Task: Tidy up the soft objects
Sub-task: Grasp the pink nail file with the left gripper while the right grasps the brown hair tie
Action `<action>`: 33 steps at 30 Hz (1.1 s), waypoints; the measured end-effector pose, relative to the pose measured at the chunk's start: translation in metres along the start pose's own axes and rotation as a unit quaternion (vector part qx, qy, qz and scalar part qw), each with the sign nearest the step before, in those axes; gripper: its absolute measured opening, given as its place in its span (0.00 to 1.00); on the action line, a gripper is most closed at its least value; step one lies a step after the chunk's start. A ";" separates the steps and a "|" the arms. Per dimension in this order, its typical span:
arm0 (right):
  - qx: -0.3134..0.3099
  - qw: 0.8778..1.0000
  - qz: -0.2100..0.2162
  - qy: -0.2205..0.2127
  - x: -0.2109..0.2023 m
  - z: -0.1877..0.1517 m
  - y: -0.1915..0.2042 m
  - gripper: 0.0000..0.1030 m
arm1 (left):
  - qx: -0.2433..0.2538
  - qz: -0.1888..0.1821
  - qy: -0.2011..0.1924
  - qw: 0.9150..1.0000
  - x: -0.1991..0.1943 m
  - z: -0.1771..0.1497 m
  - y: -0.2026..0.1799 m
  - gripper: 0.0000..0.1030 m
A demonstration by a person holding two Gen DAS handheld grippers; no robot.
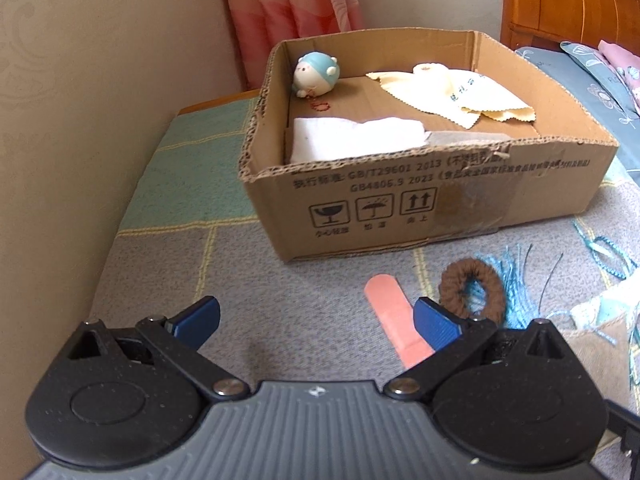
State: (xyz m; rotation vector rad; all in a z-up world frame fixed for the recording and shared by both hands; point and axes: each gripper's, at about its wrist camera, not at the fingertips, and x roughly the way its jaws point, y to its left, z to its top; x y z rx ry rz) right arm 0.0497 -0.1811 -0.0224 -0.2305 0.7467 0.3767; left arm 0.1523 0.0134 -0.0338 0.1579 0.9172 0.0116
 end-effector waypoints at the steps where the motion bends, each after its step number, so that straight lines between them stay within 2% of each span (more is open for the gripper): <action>1: -0.001 1.000 -0.001 0.000 0.000 0.000 0.001 1.00 | -0.001 0.000 0.001 1.000 0.000 -0.001 0.001 0.99; 5: -0.003 1.000 -0.002 -0.003 -0.002 0.003 0.004 1.00 | 0.005 -0.025 0.001 1.000 -0.001 -0.004 -0.004 0.99; 8: -0.008 1.000 -0.006 -0.002 -0.002 0.004 0.007 1.00 | 0.021 -0.024 0.003 0.999 0.004 -0.007 -0.014 1.00; 11: -0.010 1.000 -0.010 -0.001 -0.004 0.004 0.009 1.00 | 0.011 -0.028 -0.001 1.000 0.006 -0.008 -0.010 1.00; 17: -0.016 1.000 -0.014 -0.004 -0.008 0.005 0.011 1.00 | 0.011 0.004 -0.002 1.000 0.004 -0.013 0.008 1.00; 21: -0.020 1.000 -0.011 -0.003 -0.006 0.005 0.011 1.00 | 0.018 0.006 -0.009 1.000 0.001 -0.019 0.007 0.97; 24: -0.023 1.000 -0.010 -0.001 -0.005 0.004 0.013 1.00 | 0.038 -0.017 -0.025 0.999 -0.002 -0.022 -0.002 0.78; 26: -0.022 1.000 -0.007 0.001 -0.005 0.003 0.014 1.00 | 0.048 -0.038 -0.029 0.998 -0.004 -0.022 -0.008 0.56; 29: -0.021 1.000 -0.005 -0.001 -0.006 0.002 0.013 1.00 | 0.056 -0.062 -0.029 0.996 -0.006 -0.020 -0.014 0.36; 33: -0.016 1.000 -0.003 -0.004 -0.008 0.003 0.011 1.00 | 0.055 -0.079 -0.030 0.995 -0.007 -0.020 -0.016 0.24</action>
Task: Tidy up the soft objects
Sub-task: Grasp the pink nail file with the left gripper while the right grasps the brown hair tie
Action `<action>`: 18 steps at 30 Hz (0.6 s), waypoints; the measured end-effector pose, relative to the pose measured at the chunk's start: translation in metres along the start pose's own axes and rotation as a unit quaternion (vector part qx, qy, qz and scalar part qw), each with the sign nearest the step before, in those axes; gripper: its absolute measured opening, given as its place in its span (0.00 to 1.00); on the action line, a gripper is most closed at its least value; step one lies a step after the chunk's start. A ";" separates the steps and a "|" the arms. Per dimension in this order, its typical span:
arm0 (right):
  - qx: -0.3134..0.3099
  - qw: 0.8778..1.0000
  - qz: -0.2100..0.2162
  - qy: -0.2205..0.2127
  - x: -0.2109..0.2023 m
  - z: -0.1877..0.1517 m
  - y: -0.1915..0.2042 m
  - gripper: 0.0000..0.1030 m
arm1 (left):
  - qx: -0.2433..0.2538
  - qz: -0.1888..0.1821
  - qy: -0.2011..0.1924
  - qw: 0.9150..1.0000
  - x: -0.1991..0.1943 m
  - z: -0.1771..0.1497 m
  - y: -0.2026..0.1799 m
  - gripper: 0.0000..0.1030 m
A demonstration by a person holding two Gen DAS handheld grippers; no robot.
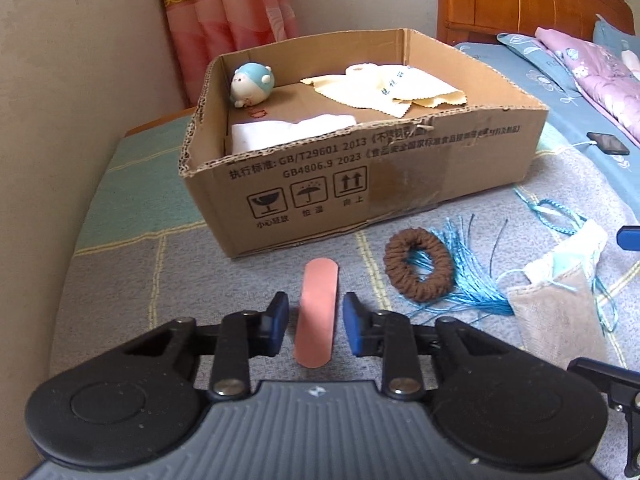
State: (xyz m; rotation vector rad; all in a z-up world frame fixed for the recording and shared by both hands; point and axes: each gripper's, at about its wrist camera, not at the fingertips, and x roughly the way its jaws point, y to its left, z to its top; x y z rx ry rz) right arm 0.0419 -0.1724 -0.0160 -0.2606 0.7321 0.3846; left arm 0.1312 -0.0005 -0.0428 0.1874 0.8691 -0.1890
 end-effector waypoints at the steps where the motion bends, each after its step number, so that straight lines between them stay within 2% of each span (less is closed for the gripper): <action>1: 0.000 1.000 0.001 -0.001 0.000 0.000 0.000 1.00 | -0.003 -0.005 0.000 1.000 0.000 0.000 0.000 0.21; 8: -0.001 1.000 0.010 -0.006 0.000 0.002 -0.001 1.00 | -0.012 -0.011 0.000 1.000 -0.002 -0.003 0.003 0.18; 13: -0.006 1.000 0.011 -0.007 0.003 0.006 0.001 1.00 | -0.023 -0.002 0.001 1.000 -0.005 -0.008 0.012 0.18; 18: -0.013 0.999 0.031 -0.015 0.010 0.016 0.004 1.00 | -0.038 0.009 0.002 0.999 -0.009 -0.014 0.025 0.18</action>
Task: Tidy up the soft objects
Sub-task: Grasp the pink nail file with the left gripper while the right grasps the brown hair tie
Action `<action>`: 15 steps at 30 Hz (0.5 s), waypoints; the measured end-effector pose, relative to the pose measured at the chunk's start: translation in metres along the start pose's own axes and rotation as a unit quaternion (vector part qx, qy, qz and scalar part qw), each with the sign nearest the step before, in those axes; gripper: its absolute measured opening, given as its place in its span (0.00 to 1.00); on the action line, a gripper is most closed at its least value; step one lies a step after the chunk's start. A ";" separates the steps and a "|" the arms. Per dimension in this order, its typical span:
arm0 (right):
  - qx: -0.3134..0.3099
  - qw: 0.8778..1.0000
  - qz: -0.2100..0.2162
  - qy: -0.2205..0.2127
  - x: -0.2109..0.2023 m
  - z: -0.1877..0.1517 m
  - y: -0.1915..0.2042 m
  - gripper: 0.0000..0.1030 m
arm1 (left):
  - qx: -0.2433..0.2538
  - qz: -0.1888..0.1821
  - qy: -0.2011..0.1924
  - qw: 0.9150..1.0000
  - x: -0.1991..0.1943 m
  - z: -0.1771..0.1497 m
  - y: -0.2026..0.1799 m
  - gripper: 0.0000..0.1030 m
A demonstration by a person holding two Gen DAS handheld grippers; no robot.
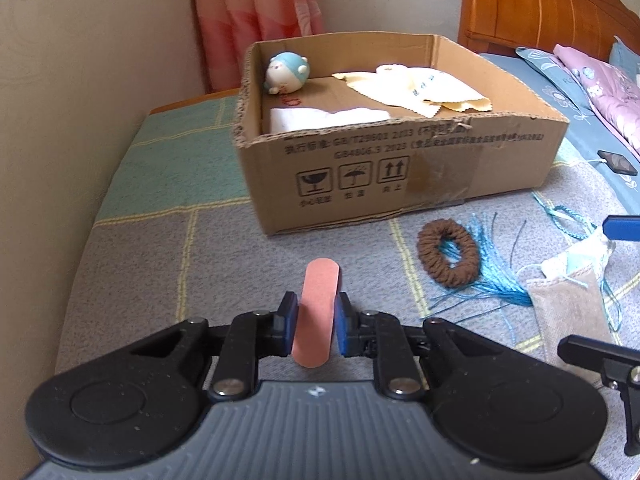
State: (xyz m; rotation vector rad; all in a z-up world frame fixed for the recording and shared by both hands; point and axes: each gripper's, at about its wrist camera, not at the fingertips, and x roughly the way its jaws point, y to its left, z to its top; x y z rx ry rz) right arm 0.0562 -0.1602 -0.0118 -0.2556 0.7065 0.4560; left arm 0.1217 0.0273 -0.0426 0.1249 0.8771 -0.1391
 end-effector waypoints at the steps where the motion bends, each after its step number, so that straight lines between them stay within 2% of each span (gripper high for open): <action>1: -0.004 1.000 0.004 -0.001 0.003 0.003 0.002 1.00 | -0.003 0.002 0.000 1.000 -0.001 -0.001 0.002 0.18; 3: -0.015 1.000 0.011 -0.007 0.010 0.008 0.006 0.99 | -0.009 0.001 0.001 1.000 -0.001 -0.002 0.006 0.18; 5: -0.023 0.999 0.021 -0.009 0.018 0.012 0.009 0.94 | -0.016 -0.002 0.001 1.000 -0.001 -0.002 0.009 0.18; 7: -0.029 0.999 0.034 -0.003 0.028 0.019 0.012 0.82 | -0.017 -0.002 0.000 1.000 -0.001 -0.002 0.009 0.18; 15: -0.056 0.998 0.041 0.006 0.060 0.035 0.022 0.71 | -0.019 -0.019 0.001 1.000 -0.002 -0.004 0.012 0.18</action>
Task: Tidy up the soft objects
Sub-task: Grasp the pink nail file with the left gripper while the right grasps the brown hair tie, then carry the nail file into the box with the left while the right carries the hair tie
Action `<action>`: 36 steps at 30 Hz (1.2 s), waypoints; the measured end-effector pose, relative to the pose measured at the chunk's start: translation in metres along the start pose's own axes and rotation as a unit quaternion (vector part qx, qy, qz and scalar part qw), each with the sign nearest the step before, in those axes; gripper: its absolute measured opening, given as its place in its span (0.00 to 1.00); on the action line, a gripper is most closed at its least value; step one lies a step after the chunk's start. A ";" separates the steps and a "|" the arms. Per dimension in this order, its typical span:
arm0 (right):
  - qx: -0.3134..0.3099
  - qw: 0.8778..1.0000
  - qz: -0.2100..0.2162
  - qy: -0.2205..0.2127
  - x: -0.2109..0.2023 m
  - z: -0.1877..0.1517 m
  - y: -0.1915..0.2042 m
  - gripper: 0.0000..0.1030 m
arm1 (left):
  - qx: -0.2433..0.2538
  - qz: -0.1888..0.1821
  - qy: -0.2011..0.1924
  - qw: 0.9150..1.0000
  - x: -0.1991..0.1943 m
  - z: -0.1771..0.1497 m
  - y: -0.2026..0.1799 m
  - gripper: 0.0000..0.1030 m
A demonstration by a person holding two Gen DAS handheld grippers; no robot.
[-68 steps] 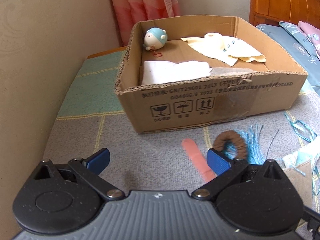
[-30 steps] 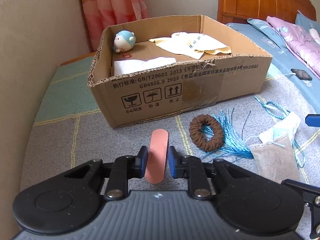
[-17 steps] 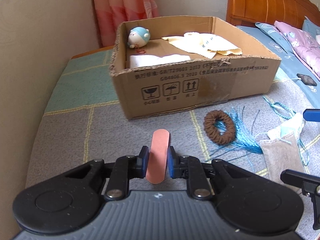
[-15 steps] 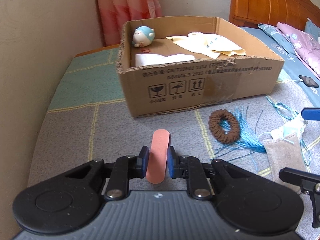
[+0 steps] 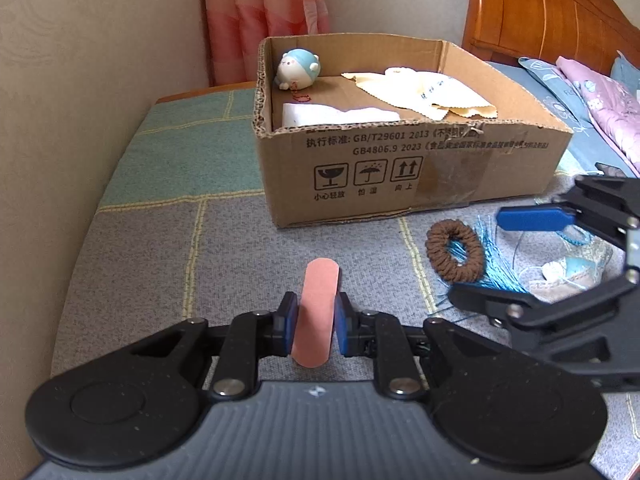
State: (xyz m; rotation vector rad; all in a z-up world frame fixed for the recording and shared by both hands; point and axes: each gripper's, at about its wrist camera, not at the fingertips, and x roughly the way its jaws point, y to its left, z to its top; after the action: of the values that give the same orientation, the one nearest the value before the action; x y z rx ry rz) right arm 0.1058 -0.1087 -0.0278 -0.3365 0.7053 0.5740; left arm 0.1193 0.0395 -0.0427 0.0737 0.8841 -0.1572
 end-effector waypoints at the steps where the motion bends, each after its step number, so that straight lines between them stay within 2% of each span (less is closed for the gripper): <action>1: -0.001 1.000 0.000 0.001 0.003 0.001 -0.001 0.69 | 0.001 -0.001 0.000 1.000 0.000 0.000 0.000 0.18; 5: 0.002 1.000 0.003 0.010 0.017 0.007 -0.004 0.64 | 0.005 -0.005 0.000 1.000 0.000 0.000 0.000 0.18; 12: 0.003 1.000 0.009 0.007 0.024 0.010 -0.005 0.62 | 0.009 -0.010 -0.001 1.000 0.000 0.001 0.001 0.18; 14: 0.003 1.000 0.016 0.008 0.024 0.011 -0.005 0.58 | 0.004 -0.012 0.000 1.000 0.001 0.002 0.002 0.18; 16: 0.007 1.000 0.020 0.009 0.023 0.012 -0.005 0.49 | 0.002 -0.012 -0.001 1.000 0.000 0.001 0.002 0.18; 19: 0.010 1.000 0.013 0.010 0.023 0.012 -0.005 0.46 | 0.004 -0.014 0.000 1.000 0.000 0.001 0.001 0.18; 29: 0.015 1.000 0.004 -0.005 -0.005 0.015 -0.007 0.45 | 0.024 -0.020 -0.005 0.999 -0.016 0.004 -0.005 0.18; 36: 0.017 1.000 -0.008 -0.018 -0.030 0.018 -0.009 0.45 | 0.052 -0.021 -0.024 0.998 -0.038 0.008 -0.014 0.18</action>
State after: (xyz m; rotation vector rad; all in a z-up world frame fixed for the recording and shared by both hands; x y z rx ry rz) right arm 0.1015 -0.1193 0.0066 -0.2995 0.6768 0.5516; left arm 0.0991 0.0284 -0.0080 0.1484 0.8292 -0.2427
